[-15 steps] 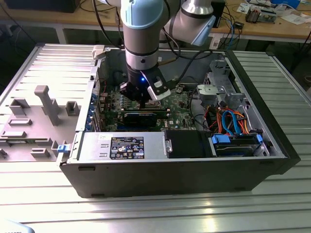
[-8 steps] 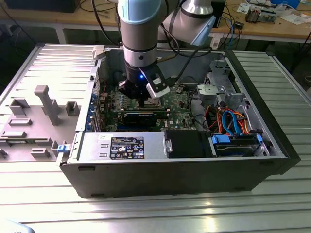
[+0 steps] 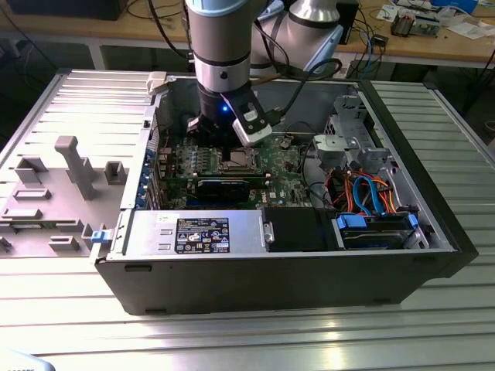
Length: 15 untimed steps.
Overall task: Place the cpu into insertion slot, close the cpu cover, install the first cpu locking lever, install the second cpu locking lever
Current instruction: 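Install the second cpu locking lever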
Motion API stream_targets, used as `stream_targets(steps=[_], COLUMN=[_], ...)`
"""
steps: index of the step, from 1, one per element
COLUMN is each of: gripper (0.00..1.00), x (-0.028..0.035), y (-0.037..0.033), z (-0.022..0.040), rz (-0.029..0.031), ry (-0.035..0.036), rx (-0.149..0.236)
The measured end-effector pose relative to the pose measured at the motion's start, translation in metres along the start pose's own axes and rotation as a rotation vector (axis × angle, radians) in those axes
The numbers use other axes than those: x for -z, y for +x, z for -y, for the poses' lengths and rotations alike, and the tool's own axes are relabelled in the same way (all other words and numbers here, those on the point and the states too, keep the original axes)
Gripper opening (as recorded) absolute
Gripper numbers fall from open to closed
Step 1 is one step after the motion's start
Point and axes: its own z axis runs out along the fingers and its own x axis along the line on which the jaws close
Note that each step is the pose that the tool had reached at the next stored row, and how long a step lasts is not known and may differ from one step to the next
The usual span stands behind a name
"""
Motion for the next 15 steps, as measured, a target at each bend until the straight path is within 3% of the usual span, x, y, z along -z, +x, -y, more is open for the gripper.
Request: stream_targets(steps=[2,5,7,9,11,15], gripper=[0.11,0.11,0.11,0.11,0.11,0.11], x=[-0.0001,-0.001,-0.0035,-0.0057,-0.0097,-0.0177], y=[-0.0011,-0.0055,-0.0097,-0.0134,-0.018,-0.016], z=[0.0001,0.0004,0.0009,0.0013,0.0018,0.0022], rz=[-0.0018,-0.0147,-0.0299,-0.0416,-0.0579,-0.0621], ry=[-0.0026,-0.0096,-0.0137,-0.0142,-0.0148,-0.015], rx=[0.0,-0.002,-0.004,-0.006,-0.008,-0.009])
